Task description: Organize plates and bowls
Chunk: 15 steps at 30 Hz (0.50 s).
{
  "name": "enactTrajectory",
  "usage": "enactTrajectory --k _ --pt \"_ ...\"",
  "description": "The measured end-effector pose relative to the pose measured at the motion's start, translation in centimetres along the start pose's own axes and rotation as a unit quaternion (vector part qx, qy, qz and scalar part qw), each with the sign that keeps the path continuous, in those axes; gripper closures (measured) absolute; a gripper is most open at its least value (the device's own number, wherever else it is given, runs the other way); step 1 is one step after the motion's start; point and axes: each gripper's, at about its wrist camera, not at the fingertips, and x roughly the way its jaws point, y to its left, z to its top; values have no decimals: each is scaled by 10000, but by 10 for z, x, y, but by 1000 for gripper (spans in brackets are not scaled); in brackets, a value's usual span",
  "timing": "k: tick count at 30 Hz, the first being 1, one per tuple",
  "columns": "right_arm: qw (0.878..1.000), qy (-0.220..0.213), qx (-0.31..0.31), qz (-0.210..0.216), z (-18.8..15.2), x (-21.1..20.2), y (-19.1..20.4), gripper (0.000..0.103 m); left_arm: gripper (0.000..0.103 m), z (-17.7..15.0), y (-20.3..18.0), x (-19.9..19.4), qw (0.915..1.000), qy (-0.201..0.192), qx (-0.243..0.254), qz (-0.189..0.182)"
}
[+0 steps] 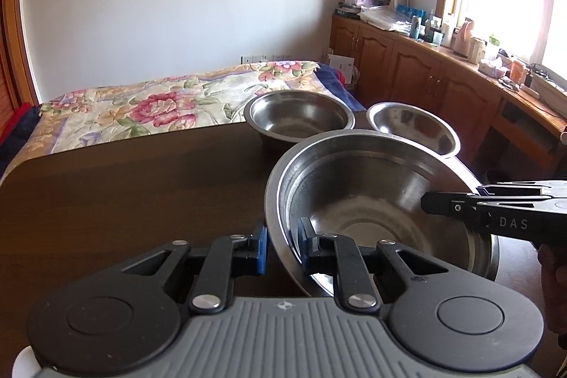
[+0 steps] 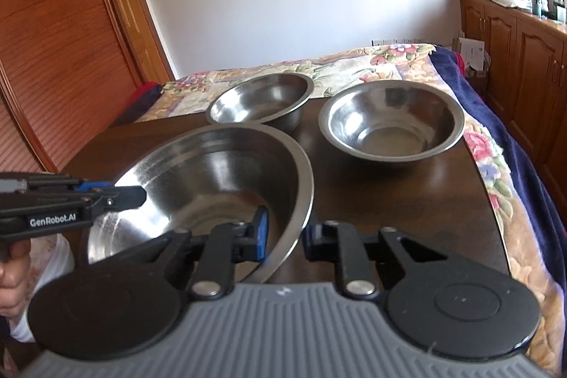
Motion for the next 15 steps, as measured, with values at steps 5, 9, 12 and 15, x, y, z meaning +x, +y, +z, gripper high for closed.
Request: enactTrajectory --k 5,9,12,15 --pt "9999 -110 28 -18 1 -8 2 84 84 -4 -2 -16 9999 -84 -8 -75" --pt "9998 -177 69 21 1 -16 3 85 84 -10 -1 -26 9999 -100 -2 -104" --pt "9998 -201 56 42 0 -21 6 85 84 -17 3 -31 9999 -75 -21 -143" --pt "9998 -190 22 75 -3 -24 9 85 84 -25 6 -37 9998 -31 -57 -164"
